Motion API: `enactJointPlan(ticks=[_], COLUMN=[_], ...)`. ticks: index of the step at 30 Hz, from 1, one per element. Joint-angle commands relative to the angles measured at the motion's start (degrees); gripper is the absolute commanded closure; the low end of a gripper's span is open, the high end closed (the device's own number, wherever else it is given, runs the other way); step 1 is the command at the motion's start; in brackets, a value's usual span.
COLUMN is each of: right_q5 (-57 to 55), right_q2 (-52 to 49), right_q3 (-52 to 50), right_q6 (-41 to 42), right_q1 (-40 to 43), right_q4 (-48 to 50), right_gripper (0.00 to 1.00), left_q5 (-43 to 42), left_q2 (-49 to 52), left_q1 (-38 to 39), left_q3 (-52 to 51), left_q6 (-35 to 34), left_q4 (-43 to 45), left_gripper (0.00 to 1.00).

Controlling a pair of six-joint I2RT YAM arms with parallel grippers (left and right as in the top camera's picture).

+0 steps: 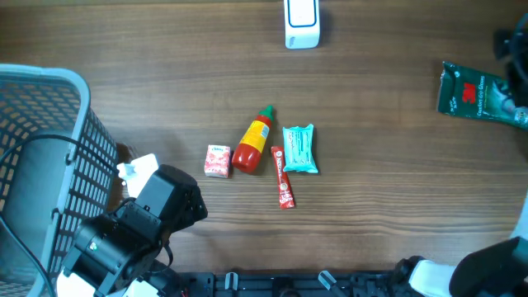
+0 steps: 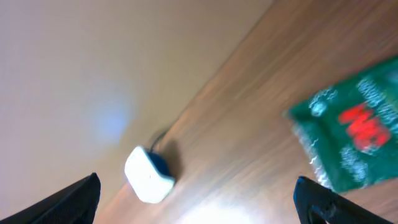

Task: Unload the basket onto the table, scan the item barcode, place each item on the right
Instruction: 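Place the glove pack at the far right of the table, then grasp the white wipes pack with the right gripper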

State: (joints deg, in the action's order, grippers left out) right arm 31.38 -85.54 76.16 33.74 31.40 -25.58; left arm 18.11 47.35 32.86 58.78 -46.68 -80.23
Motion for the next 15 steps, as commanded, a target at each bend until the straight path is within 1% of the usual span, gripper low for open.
enactJointPlan(ticks=[1, 3, 4, 5, 7, 8, 10, 11, 12, 14, 15], right_q5=[4.87, 5.01, 1.29, -2.27, -19.71, -24.57, -26.97, -26.97, -27.3, -30.51, -32.35], right_q2=[0.02, -0.42, -0.57, -0.76, -2.75, -4.66, -8.46, -9.97, -13.44, -17.51, -19.32], right_q3=[-0.42, -0.44, -0.44, -0.44, -0.44, -0.44, -0.44, -0.44, -0.44, -0.44, -0.44], right_q6=[-7.32, -16.68, -19.04, -19.8, -20.06, -20.04, -20.04, -20.02, -18.84, -14.53, -12.83], right_q1=[-9.9, -22.62, -28.87, -32.15, -44.85, -50.01, -56.3, -58.1, -61.11, -63.63, -64.63], right_q4=[-5.03, -10.56, -13.16, -14.43, -18.34, -19.12, -19.06, -18.99, -18.64, -18.36, -18.4], right_gripper=[0.0, 0.0, 0.01, 0.0, 0.0, 0.0, 0.0, 0.05, 0.2, 0.21, 0.25], left_q5=[0.35, 0.35, 0.35, 0.35, 0.35, 0.35, 0.35, 0.35, 0.35, 0.35, 0.35], left_q2=[-0.11, -0.11, -0.11, -0.11, -0.11, -0.11, -0.11, -0.11, -0.11, -0.11, -0.11], left_q1=[-0.13, -0.13, -0.13, -0.13, -0.13, -0.13, -0.13, -0.13, -0.13, -0.13, -0.13], left_q3=[0.15, 0.15, 0.15, 0.15, 0.15, 0.15, 0.15, 0.15, 0.15, 0.15, 0.15], left_q6=[-0.7, -0.72, -0.72, -0.72, -0.72, -0.7, -0.7, -0.72, -0.7, -0.7, -0.7], left_q4=[-0.04, -0.04, -0.04, -0.04, -0.04, -0.04, -0.04, -0.02, -0.04, -0.04, -0.04], left_gripper=[0.0, 0.0, 0.0, 0.0, 0.0, 0.0, 0.0, 0.0, 0.0, 0.0, 0.0])
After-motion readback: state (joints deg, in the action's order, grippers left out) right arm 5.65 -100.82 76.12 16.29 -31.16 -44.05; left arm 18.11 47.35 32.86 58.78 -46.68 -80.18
